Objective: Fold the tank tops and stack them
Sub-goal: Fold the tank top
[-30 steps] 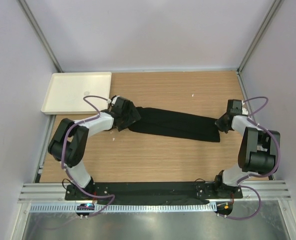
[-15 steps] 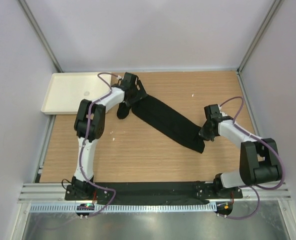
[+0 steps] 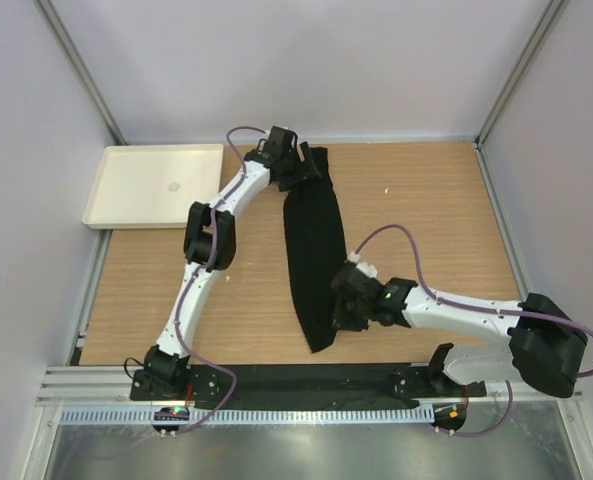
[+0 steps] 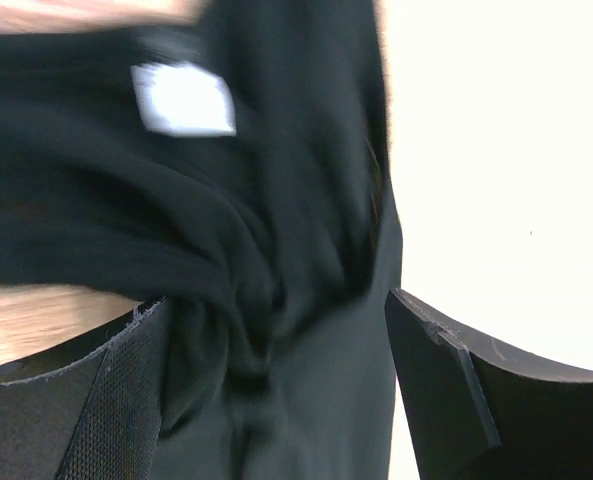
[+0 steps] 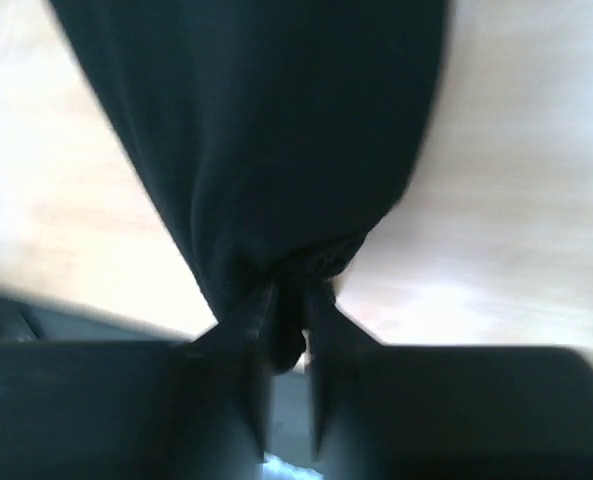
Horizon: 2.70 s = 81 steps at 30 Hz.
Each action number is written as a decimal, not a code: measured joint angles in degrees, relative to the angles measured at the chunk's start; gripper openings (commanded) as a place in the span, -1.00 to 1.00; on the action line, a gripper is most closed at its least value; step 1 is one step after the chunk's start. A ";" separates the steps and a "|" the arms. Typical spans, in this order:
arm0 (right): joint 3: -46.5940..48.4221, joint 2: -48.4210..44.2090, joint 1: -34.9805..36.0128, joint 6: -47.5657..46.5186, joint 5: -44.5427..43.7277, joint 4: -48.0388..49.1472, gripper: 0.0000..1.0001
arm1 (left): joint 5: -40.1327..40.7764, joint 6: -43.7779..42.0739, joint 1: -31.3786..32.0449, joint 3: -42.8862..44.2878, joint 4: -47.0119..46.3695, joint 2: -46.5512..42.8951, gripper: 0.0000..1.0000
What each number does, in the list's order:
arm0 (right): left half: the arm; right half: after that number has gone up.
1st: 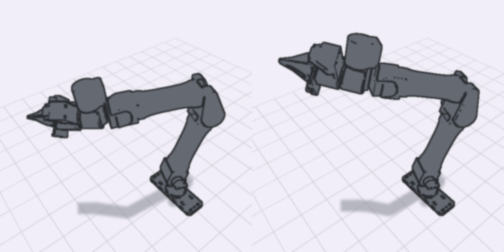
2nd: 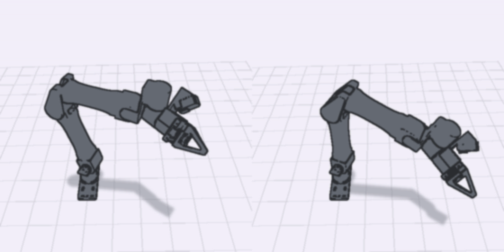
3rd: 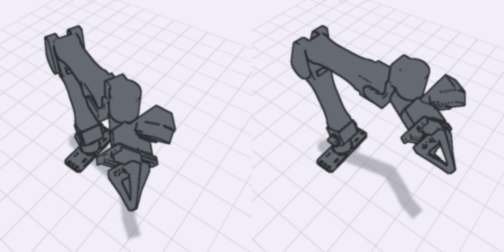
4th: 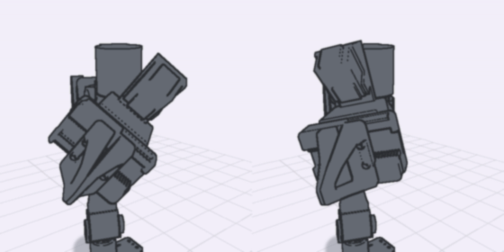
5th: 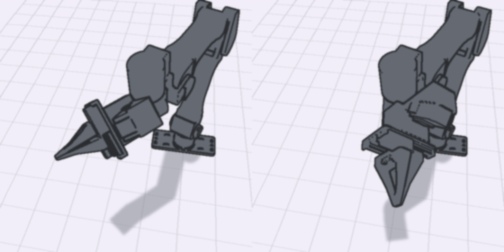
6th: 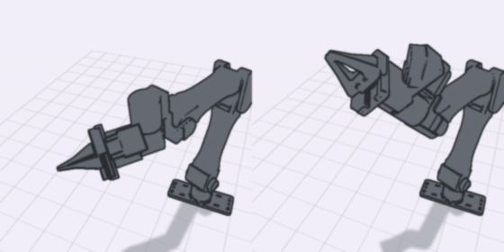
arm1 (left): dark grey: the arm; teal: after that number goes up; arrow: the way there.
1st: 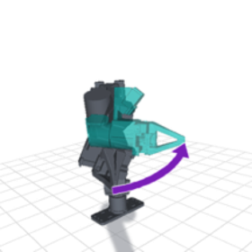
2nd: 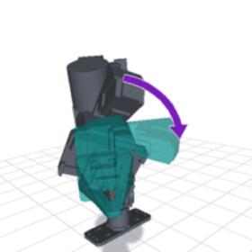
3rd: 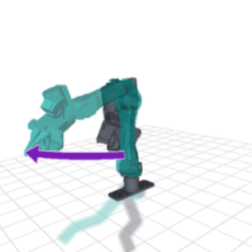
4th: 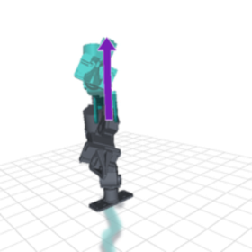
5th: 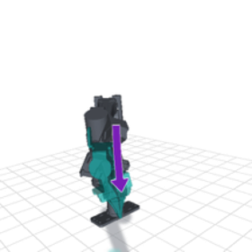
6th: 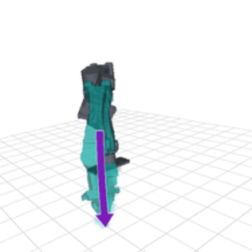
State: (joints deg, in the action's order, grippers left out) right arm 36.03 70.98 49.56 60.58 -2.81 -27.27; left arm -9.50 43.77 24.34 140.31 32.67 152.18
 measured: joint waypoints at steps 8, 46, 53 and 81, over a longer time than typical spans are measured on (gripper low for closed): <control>9.44 -1.07 14.82 3.78 -8.09 -3.54 0.21 | -2.54 -2.73 0.37 -4.52 -1.05 -2.69 0.98; 52.09 51.45 -35.45 -23.12 20.85 10.45 -0.02 | -3.82 -5.22 -0.68 -42.47 -9.81 -25.49 0.18; 66.03 60.41 -35.56 -23.61 21.24 4.59 -0.51 | -4.00 -4.44 -1.16 -32.35 -6.97 -17.66 -0.55; 27.45 18.18 -28.55 -25.33 15.85 2.64 0.04 | -0.52 -3.80 4.15 -71.34 -5.60 -61.22 0.48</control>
State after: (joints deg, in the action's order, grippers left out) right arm 63.48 89.17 21.02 35.24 13.04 -24.62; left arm -10.02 39.97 28.49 68.97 27.07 90.96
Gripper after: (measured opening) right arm 0.552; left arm 0.740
